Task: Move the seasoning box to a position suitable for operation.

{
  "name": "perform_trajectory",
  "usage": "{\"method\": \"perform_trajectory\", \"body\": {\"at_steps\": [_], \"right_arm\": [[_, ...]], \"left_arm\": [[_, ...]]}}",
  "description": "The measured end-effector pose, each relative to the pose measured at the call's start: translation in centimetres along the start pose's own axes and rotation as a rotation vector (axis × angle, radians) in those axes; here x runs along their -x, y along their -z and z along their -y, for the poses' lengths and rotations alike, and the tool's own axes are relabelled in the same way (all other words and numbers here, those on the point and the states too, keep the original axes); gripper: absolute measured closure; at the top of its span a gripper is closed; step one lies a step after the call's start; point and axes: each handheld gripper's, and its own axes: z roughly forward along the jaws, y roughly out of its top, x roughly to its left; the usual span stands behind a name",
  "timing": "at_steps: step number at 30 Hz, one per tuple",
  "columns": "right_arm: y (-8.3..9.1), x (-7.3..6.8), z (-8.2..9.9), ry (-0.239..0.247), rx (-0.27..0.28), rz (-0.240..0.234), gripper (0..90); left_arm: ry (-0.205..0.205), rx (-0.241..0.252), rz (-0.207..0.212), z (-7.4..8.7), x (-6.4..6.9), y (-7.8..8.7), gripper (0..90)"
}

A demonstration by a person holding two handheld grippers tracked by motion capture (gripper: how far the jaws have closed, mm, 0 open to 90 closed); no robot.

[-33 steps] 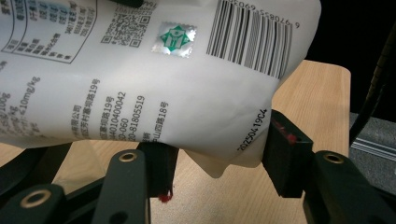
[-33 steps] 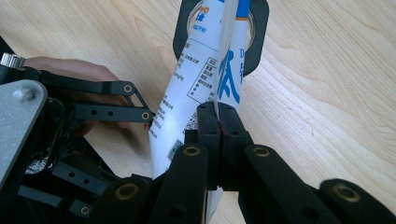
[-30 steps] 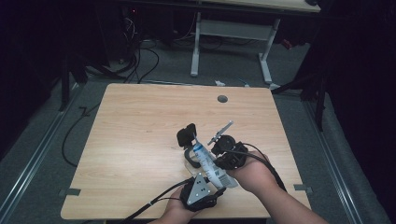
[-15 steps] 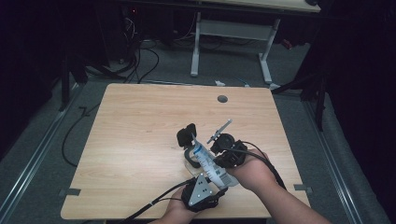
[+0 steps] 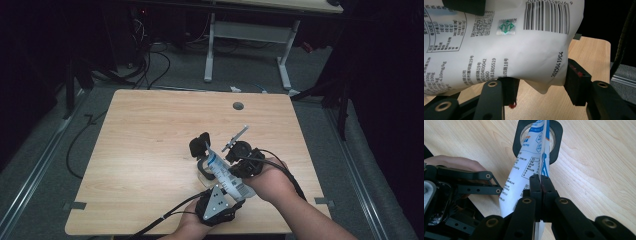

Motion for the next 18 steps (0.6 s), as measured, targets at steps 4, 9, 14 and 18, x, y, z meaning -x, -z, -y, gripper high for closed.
{"method": "perform_trajectory", "body": {"at_steps": [4,9,14,18], "right_arm": [[0.08,0.02,-0.16,0.002,0.002,0.003,89.9],[0.22,0.06,-0.33,0.004,0.002,0.01,89.9],[0.23,0.13,-0.36,0.008,-0.001,0.015,90.0],[0.2,0.17,-0.41,0.01,-0.004,0.015,90.0]], "left_arm": [[0.005,0.005,-0.001,-0.11,-0.12,0.02,50.7],[0.005,0.006,-0.003,-0.28,-0.19,-0.05,50.5],[0.004,0.006,0.0,-0.32,-0.22,-0.14,50.5],[0.008,0.005,0.002,-0.37,-0.24,-0.14,50.4]]}}
